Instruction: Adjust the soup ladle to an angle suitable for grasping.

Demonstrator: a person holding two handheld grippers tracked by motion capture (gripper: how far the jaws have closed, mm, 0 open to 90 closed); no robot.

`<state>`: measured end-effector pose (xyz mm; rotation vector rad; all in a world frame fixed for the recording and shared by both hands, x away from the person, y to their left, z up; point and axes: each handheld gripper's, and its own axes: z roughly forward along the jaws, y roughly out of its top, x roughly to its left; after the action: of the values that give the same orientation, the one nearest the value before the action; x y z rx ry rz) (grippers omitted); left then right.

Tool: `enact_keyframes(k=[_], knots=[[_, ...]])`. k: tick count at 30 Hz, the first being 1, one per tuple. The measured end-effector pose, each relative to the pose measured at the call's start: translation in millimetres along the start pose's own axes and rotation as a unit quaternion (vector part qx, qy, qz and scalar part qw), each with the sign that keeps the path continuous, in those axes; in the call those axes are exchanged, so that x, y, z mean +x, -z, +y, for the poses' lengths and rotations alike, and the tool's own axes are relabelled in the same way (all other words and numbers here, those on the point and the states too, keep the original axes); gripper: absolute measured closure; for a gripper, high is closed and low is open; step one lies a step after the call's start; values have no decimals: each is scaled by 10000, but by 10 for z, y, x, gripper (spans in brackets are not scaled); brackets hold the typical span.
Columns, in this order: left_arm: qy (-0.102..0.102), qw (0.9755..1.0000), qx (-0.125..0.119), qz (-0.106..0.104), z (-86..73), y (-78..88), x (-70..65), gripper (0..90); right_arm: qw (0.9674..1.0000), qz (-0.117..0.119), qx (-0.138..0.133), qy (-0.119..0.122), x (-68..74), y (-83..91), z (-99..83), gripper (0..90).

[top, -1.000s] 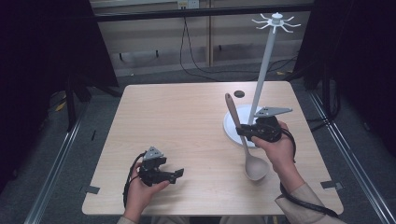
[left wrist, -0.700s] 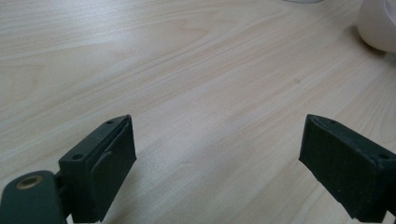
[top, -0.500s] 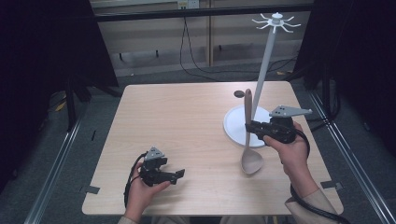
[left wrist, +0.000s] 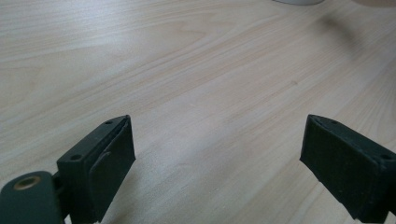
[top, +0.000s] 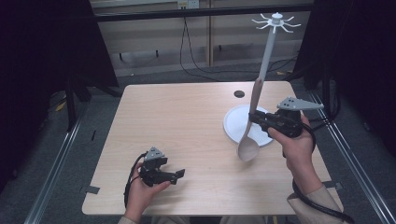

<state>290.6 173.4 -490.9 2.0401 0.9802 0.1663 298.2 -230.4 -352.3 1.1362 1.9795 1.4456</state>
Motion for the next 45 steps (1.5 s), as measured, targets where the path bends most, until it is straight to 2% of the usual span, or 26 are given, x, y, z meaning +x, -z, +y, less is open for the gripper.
enact_keyframes(k=[6, 16, 36, 45], knots=[[-14, 10000, 9, 5, 2, -3, -5, 97, 9996, -150, -222, -9, -28, 58, 80, 773], [-8, 10000, -2, 18, 0, -2, -4, 96, 9984, -391, -400, -8, -83, 151, 219, 772], [-74, 10000, 6, 38, 13, -10, -24, 96, 9956, -638, -686, -46, -191, 335, 454, 772], [-80, 10000, 24, 22, 13, -20, -30, 96, 9929, -838, -805, -240, -317, 397, 538, 772]])
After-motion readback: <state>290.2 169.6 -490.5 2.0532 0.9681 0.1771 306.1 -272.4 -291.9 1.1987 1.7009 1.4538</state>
